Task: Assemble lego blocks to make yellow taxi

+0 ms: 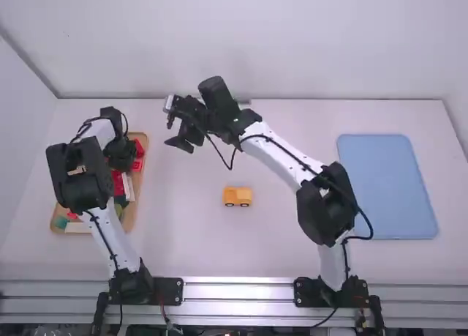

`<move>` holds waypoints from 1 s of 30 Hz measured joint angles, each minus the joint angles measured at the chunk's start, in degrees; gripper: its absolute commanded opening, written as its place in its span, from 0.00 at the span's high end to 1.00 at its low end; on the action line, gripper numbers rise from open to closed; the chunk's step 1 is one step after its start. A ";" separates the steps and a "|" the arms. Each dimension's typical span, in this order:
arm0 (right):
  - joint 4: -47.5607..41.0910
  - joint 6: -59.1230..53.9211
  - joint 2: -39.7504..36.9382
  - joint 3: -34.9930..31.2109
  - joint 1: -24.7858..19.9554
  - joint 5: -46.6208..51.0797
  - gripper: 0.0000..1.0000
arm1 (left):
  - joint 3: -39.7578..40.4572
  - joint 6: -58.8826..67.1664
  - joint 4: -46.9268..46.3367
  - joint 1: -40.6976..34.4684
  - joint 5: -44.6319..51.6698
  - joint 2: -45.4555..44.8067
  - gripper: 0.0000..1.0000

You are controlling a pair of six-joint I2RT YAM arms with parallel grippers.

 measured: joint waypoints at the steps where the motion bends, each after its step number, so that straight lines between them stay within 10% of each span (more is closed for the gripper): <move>1: 0.24 0.79 0.00 0.00 -0.46 -0.26 0.01 | 0.00 1.40 -0.07 -0.02 0.02 -0.26 0.82; 19: -4.44 6.80 0.00 0.00 -12.85 -26.16 0.01 | -17.42 14.40 14.64 -4.07 -0.22 -34.23 0.77; 30: -11.80 -1.07 0.00 0.00 -11.19 -27.89 0.01 | -21.88 13.75 16.26 4.72 -4.44 -35.15 0.71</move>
